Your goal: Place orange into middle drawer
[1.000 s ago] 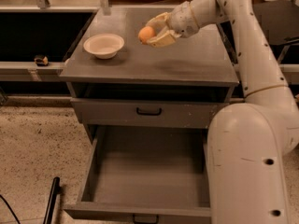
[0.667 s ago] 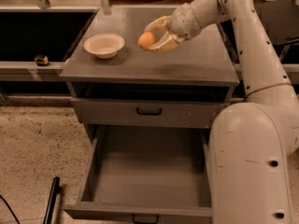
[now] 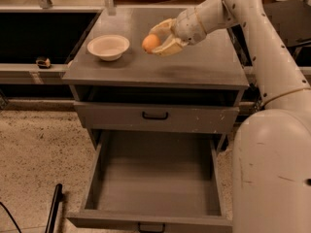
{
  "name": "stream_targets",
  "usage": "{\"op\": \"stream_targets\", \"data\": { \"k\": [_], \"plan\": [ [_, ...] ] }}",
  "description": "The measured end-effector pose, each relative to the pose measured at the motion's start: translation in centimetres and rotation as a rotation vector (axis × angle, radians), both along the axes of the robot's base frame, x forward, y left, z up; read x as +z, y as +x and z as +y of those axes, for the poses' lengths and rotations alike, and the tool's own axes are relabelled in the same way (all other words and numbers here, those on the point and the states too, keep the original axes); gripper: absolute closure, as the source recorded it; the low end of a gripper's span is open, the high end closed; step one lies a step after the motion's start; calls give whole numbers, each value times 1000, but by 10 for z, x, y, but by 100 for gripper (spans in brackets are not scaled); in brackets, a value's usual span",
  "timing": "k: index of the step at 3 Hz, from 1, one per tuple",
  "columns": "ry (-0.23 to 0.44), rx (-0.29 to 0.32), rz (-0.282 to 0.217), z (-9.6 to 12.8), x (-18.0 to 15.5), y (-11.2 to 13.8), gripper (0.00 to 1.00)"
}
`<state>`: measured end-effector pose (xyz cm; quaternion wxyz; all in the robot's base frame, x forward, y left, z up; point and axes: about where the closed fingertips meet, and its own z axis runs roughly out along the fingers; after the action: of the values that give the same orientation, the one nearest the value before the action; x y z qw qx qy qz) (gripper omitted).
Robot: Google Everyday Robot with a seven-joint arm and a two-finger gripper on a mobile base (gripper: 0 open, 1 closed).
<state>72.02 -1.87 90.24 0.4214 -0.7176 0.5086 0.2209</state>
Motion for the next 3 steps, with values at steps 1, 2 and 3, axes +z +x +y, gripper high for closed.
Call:
{"op": "stream_targets", "data": {
  "k": [1, 2, 3],
  "plan": [
    [-83, 53, -18, 28, -5, -29, 100],
    [-279, 160, -9, 64, -36, -68, 100],
    [-476, 409, 37, 98, -92, -122, 100]
  ]
}}
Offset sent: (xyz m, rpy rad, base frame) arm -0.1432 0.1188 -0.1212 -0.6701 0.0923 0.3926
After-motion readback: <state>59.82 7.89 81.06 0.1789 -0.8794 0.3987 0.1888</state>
